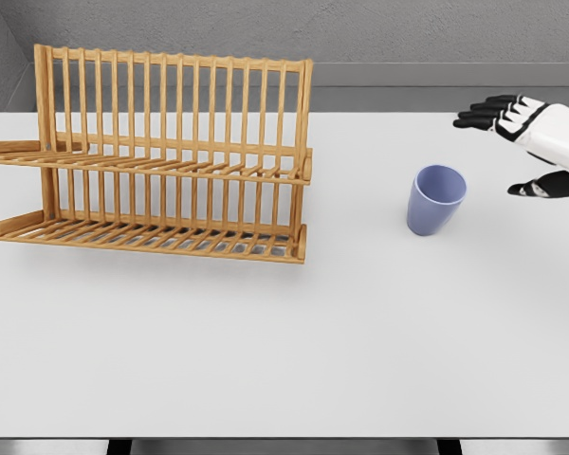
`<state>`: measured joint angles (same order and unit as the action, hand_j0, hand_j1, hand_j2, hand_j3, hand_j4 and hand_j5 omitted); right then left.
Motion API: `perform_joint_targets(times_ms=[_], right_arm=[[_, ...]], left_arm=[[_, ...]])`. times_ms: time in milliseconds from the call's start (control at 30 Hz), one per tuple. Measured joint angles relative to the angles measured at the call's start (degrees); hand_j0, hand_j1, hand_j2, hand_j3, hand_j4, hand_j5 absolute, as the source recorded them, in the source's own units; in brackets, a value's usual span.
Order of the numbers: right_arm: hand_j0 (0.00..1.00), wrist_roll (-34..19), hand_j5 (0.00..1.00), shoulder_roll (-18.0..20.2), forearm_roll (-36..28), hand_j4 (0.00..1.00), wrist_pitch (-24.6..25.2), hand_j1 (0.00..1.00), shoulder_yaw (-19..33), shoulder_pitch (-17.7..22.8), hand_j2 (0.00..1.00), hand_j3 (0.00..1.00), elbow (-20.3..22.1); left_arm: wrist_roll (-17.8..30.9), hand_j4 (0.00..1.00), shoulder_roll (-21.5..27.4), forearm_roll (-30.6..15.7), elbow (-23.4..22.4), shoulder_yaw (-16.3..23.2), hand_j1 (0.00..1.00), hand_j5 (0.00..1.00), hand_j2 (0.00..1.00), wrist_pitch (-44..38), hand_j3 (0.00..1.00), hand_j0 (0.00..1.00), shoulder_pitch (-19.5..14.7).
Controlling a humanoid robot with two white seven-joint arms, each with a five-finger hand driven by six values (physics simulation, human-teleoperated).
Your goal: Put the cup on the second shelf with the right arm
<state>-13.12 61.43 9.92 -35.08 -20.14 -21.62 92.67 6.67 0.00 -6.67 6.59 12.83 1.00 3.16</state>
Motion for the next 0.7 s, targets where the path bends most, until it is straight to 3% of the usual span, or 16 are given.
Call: perform_joint_targets(times_ms=[267, 367, 433, 533, 600, 700], right_arm=[[1.00, -0.17, 1.00, 2.63, -0.24, 1.00, 0.01, 1.00, -0.25, 1.41, 1.00, 1.00, -0.66], [1.00, -11.09, 1.00, 2.68, 0.02, 1.00, -0.01, 1.00, 1.77, 0.00, 1.00, 1.00, -2.00], [1.00, -16.34, 1.00, 1.52, 0.03, 1.00, -0.01, 1.00, 3.46, -3.60, 1.00, 1.00, -2.53], [1.00, -19.84, 1.00, -0.66, -0.04, 1.00, 0.74, 1.00, 2.60, -10.62, 1.00, 1.00, -3.07], [1.00, -20.82, 1.00, -2.65, -0.09, 1.00, 1.20, 1.00, -1.68, -17.83, 1.00, 1.00, -4.40], [1.00, -21.50, 1.00, -5.36, 0.05, 1.00, 1.37, 1.00, -9.50, -20.57, 1.00, 1.00, -7.84]], left_arm=[[0.00, 1.00, 0.00, 0.00, 0.00, 0.00, 1.00, 1.00, 1.00, 0.00, 1.00, 1.00, 0.00], [0.00, 1.00, 0.00, 0.00, 0.00, 0.00, 1.00, 1.00, 1.00, 0.01, 1.00, 1.00, 0.00], [0.00, 1.00, 0.00, -0.01, 0.00, 0.00, 1.00, 1.00, 1.00, -0.01, 1.00, 1.00, 0.00], [0.00, 1.00, 0.00, -0.01, 0.01, 0.00, 1.00, 1.00, 1.00, -0.01, 1.00, 1.00, 0.00], [0.00, 1.00, 0.00, 0.00, -0.01, 0.00, 1.00, 1.00, 1.00, 0.00, 1.00, 1.00, 0.00], [0.00, 1.00, 0.00, 0.00, -0.01, 0.00, 1.00, 1.00, 1.00, 0.01, 1.00, 1.00, 0.00]])
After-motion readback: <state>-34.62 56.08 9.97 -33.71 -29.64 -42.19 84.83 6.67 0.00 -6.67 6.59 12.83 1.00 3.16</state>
